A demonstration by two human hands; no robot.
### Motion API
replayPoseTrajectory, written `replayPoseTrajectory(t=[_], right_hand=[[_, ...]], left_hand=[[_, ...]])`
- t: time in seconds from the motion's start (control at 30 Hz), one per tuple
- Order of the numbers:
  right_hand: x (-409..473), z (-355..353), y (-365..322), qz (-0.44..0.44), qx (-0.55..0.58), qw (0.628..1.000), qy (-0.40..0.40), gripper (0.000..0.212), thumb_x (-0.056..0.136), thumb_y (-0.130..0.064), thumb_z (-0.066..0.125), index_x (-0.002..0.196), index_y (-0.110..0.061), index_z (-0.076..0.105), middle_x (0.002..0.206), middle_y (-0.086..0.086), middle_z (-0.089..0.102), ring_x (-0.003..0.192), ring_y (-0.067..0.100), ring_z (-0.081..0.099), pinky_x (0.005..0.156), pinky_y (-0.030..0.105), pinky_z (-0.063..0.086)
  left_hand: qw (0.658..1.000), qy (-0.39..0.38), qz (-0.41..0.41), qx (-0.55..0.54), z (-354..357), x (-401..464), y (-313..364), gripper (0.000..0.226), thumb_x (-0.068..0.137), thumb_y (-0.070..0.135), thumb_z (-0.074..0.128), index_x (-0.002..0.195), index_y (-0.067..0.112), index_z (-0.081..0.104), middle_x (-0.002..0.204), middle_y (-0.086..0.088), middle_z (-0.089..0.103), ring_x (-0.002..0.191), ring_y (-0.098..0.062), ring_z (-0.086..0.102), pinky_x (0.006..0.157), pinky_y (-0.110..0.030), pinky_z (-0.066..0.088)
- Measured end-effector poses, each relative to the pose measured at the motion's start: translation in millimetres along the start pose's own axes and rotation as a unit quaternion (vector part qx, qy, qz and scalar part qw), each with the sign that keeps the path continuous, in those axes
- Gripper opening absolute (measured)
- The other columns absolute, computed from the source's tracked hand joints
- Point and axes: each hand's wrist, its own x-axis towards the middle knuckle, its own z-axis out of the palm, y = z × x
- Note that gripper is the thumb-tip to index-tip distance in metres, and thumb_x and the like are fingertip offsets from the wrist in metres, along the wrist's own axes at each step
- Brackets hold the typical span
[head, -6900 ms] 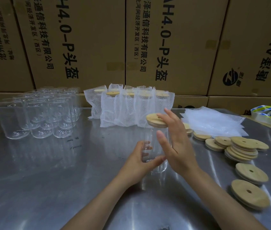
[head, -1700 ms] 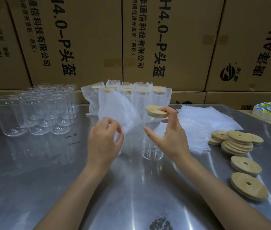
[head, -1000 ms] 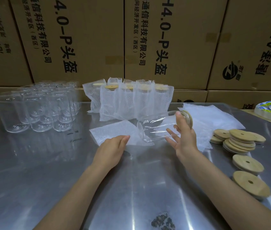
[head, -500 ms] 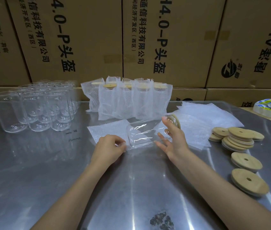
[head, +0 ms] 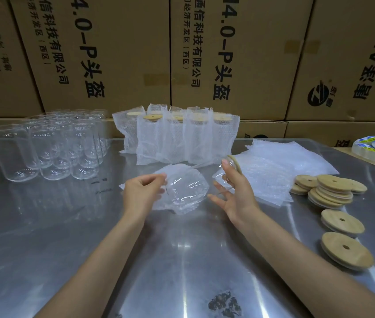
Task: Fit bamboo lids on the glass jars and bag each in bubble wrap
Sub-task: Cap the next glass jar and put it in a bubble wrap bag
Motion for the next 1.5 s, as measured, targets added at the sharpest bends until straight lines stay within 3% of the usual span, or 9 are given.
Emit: replayPoseTrajectory(t=[0.13,0.3,0.5,0.77,0.9,1.07,1.2,1.37,1.5], right_hand=[[-2,1,0,0.000,0.008,1.000,0.007,0.026,0.085,-0.043,0.067,0.111,-0.043,0.062,0.125,-0.005,0.051,0.111,0.017,0.058,0.066,0.033,0.053],[-2,0,-2,0.001,0.027,0.998,0.059,0.028,0.081,-0.044,0.073,0.101,-0.033,0.058,0.107,-0.006,0.054,0.100,0.015,0.063,0.054,0.028,0.057],[-1,5,6,0.043,-0.015,0.998,0.041,0.028,0.080,-0.041,0.074,0.098,-0.026,0.058,0.106,-0.001,0.053,0.100,0.017,0.064,0.062,0.029,0.055],[1,9,16,0.090,-0.011,0.995,-0.047,0.042,0.090,-0.042,0.059,0.120,-0.013,0.058,0.114,0.008,0.058,0.107,0.025,0.064,0.067,0.031,0.057],[3,4,11,0.087,-0.005,0.996,-0.009,0.044,0.086,-0.042,0.061,0.114,-0.008,0.059,0.098,0.006,0.054,0.071,0.018,0.062,0.069,0.034,0.056],[5,-3,6,0.094,-0.002,0.995,0.033,0.027,0.083,-0.041,0.064,0.084,-0.016,0.056,0.077,-0.001,0.050,0.048,0.012,0.055,0.054,0.028,0.052],[7,-3,8,0.085,-0.033,0.996,0.020,0.029,0.082,-0.040,0.063,0.098,-0.017,0.057,0.080,-0.001,0.051,0.053,0.011,0.058,0.055,0.028,0.052],[6,-1,9,0.049,-0.043,0.998,-0.026,0.018,0.090,-0.034,0.056,0.079,-0.025,0.068,0.068,-0.005,0.068,0.064,0.015,0.067,0.059,0.030,0.055],[7,-2,6,0.051,-0.005,0.999,-0.008,0.015,0.090,-0.037,0.055,0.088,-0.026,0.066,0.092,0.002,0.059,0.086,0.023,0.061,0.067,0.035,0.053]], left_hand=[[0.996,0.043,0.076,0.008,5,-3,4,0.016,0.083,0.021,0.073,0.069,0.028,0.072,0.065,0.015,0.069,0.057,-0.005,0.060,0.064,-0.026,0.052],[0.980,0.057,0.177,0.072,7,-14,9,0.016,0.082,0.027,0.075,0.070,0.036,0.070,0.066,0.019,0.068,0.055,0.004,0.056,0.058,-0.007,0.042],[0.957,0.048,0.267,0.103,13,-23,11,0.012,0.083,0.019,0.074,0.075,0.028,0.072,0.074,0.013,0.069,0.061,-0.005,0.058,0.065,-0.024,0.051],[0.883,-0.061,0.434,0.167,31,-46,18,0.011,0.083,0.027,0.070,0.083,0.019,0.077,0.073,0.011,0.068,0.060,-0.006,0.057,0.055,-0.024,0.049],[0.877,0.027,0.454,0.156,13,-31,27,0.017,0.090,0.028,0.063,0.088,0.014,0.074,0.080,0.008,0.068,0.067,-0.006,0.059,0.063,-0.029,0.051],[0.958,0.153,0.210,0.121,-23,6,24,0.041,0.090,0.038,0.065,0.124,0.014,0.062,0.124,0.003,0.061,0.104,0.005,0.050,0.090,-0.005,0.036],[0.985,-0.057,-0.135,-0.091,-28,17,9,0.066,0.078,0.055,0.067,0.123,0.006,0.063,0.120,-0.012,0.067,0.110,-0.025,0.064,0.102,-0.041,0.046],[0.972,-0.171,-0.115,-0.117,-17,8,7,0.049,0.076,0.049,0.065,0.097,0.005,0.072,0.097,-0.016,0.074,0.081,-0.027,0.073,0.065,-0.035,0.060],[0.966,-0.229,-0.070,-0.097,-16,6,9,0.056,0.079,0.052,0.061,0.109,0.006,0.070,0.106,-0.012,0.073,0.097,-0.025,0.071,0.080,-0.033,0.059]])
